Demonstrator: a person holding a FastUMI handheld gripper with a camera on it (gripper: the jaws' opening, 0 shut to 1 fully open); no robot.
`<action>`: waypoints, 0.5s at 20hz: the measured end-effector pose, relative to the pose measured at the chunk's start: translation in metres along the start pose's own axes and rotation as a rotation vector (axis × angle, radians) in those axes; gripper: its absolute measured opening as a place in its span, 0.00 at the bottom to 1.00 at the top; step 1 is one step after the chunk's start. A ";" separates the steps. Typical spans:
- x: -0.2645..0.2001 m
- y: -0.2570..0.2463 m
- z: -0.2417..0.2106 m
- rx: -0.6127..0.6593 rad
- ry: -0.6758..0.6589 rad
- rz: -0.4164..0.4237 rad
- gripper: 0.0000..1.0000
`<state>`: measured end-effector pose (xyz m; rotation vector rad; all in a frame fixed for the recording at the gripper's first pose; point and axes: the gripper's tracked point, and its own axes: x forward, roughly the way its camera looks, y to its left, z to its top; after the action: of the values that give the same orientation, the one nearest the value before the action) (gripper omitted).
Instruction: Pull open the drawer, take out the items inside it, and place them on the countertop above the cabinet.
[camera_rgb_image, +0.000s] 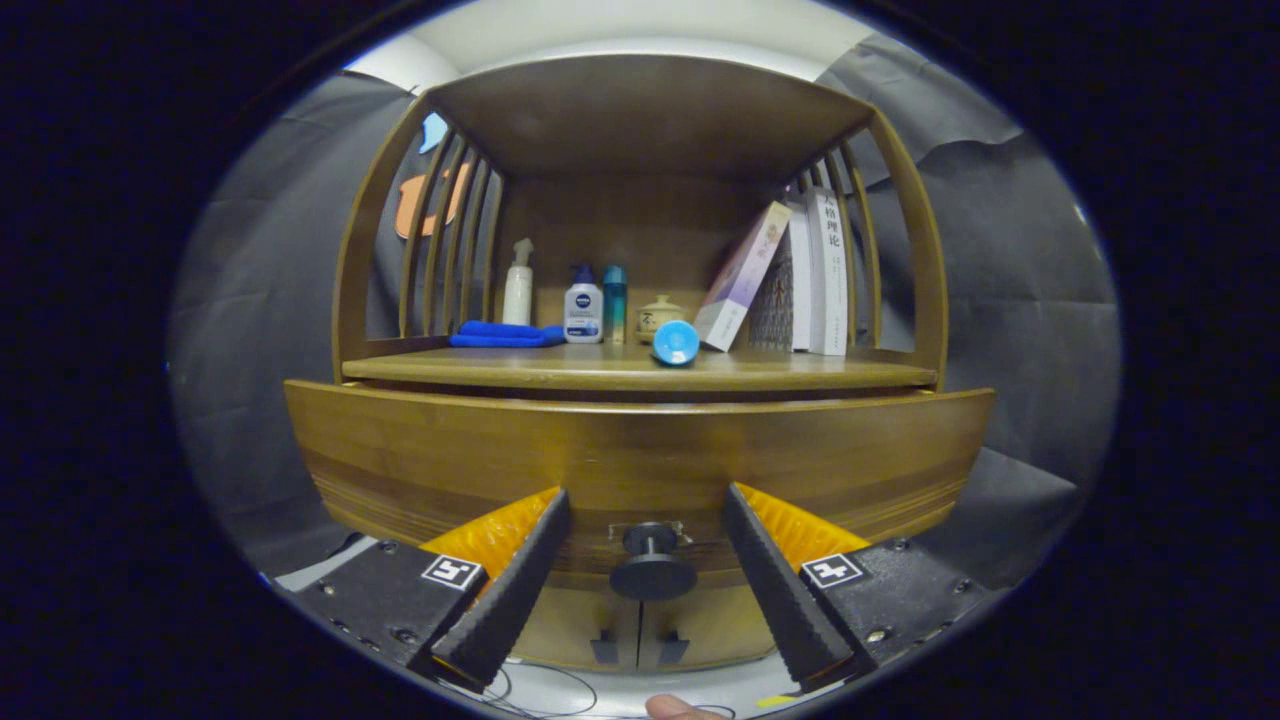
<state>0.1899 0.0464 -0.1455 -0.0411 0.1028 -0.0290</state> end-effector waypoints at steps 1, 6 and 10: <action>0.007 0.000 0.001 -0.003 0.004 -0.001 1.00; 0.031 0.000 0.006 -0.011 0.019 0.001 1.00; 0.043 0.000 0.008 -0.010 0.029 0.005 1.00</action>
<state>0.2334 0.0454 -0.1421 -0.0507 0.1317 -0.0241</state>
